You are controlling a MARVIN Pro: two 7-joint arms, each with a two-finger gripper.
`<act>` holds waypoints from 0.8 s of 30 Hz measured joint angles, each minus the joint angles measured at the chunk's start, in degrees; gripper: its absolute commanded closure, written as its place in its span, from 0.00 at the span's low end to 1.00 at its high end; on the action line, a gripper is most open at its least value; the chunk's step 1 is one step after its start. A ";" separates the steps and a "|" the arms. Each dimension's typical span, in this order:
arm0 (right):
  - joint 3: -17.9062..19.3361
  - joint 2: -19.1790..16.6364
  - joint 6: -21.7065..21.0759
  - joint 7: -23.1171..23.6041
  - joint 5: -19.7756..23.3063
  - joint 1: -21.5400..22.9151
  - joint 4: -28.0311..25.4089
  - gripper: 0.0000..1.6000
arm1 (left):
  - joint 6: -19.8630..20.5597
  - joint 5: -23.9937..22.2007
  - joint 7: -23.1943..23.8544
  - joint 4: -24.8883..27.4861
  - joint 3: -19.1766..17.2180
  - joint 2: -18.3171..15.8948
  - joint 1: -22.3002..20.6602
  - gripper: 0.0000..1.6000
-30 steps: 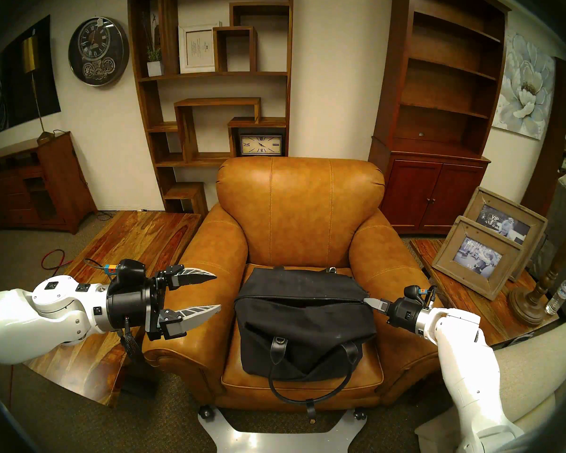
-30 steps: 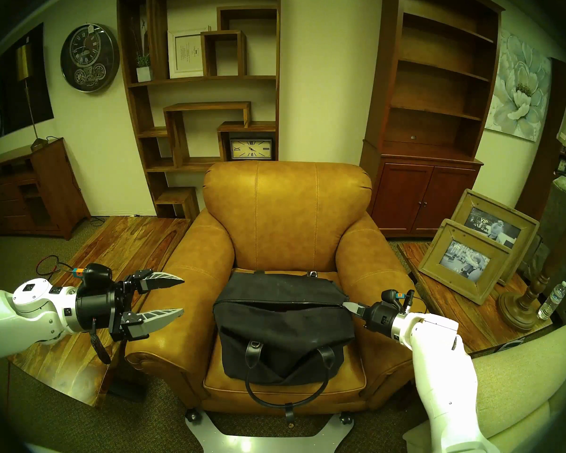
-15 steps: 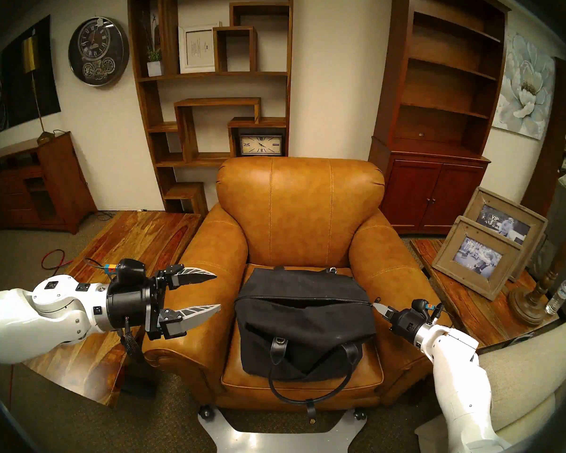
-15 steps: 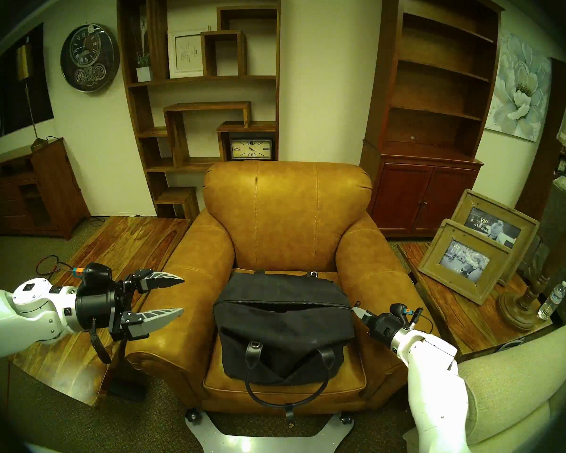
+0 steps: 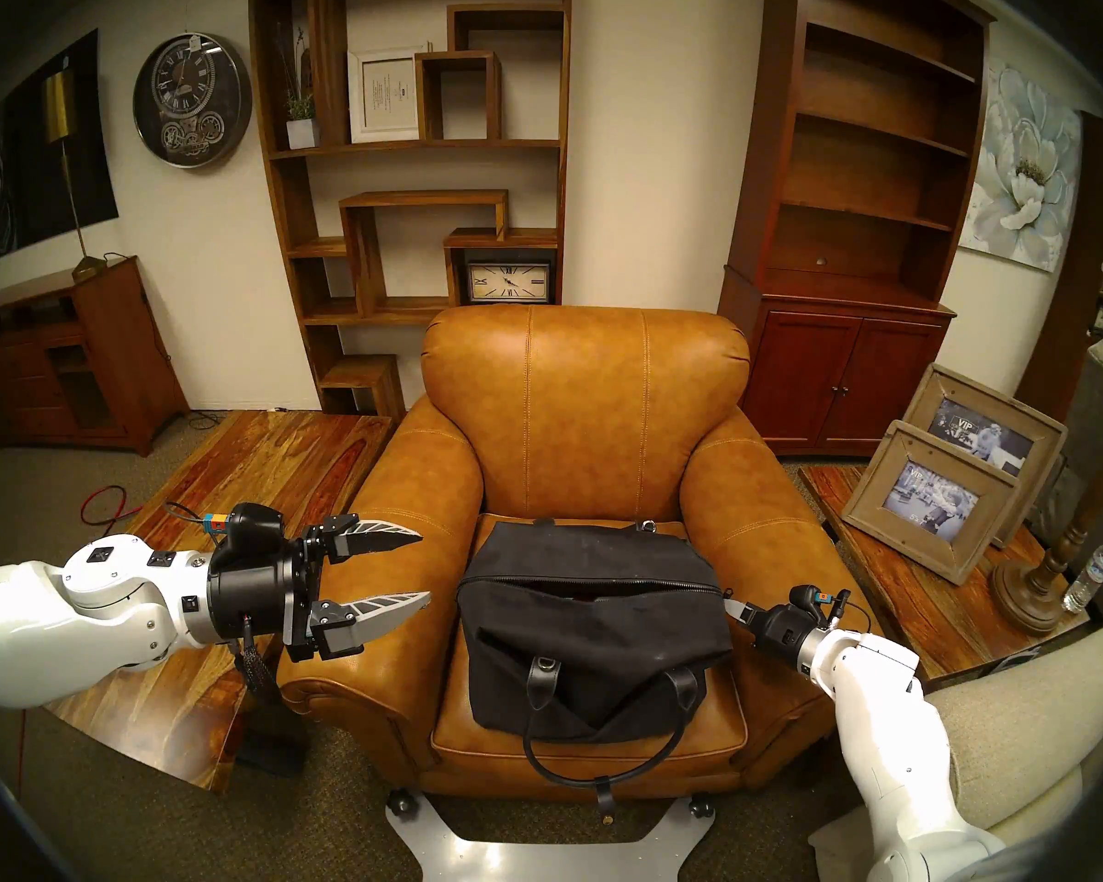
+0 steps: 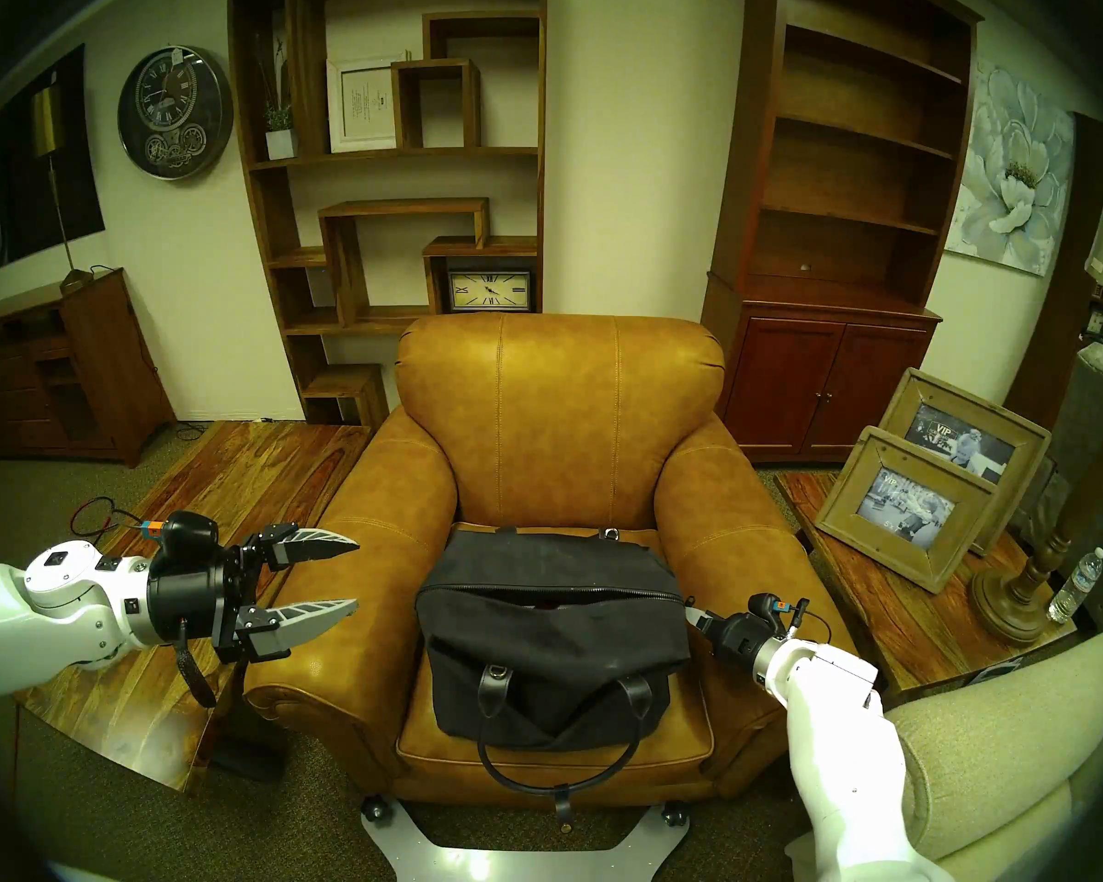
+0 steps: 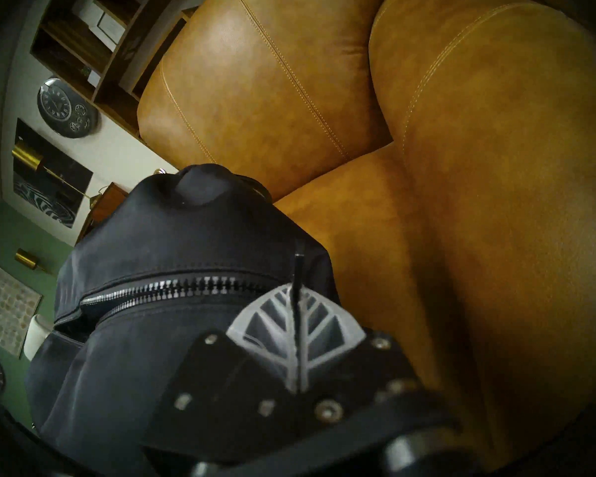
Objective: Open a bag with a zipper
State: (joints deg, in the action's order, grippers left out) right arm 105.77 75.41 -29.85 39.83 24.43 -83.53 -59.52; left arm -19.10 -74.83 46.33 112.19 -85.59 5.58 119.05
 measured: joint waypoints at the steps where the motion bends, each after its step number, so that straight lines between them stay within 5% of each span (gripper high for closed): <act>1: -0.24 -0.21 -0.06 0.15 -0.21 0.49 0.85 1.00 | 0.00 0.00 0.00 0.00 0.00 0.00 -0.01 0.00; 5: -1.58 -1.07 0.07 0.83 -1.40 2.82 4.64 1.00 | 0.00 0.00 0.00 0.00 0.02 0.00 -0.06 0.00; 6: -1.89 -1.20 0.31 0.95 -1.69 3.40 5.51 0.85 | 0.00 0.00 0.00 0.00 0.02 0.00 -0.07 0.00; 7: -2.20 -1.31 0.57 1.04 -2.00 3.87 6.18 0.02 | 0.00 0.00 0.00 0.00 0.02 -0.01 -0.08 0.00; 15: -6.17 -3.34 3.83 -0.49 -8.32 4.84 3.86 0.00 | 0.00 0.00 0.00 0.00 0.10 -0.01 -0.20 0.00; 24: -4.68 -8.02 5.80 4.05 -9.84 4.82 -2.85 0.00 | 0.01 0.04 0.01 -0.01 0.36 0.00 -0.38 0.00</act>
State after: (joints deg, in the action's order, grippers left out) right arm 101.09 67.39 -24.05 43.88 14.59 -78.71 -62.37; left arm -19.09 -74.79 46.33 112.18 -85.23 5.58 118.68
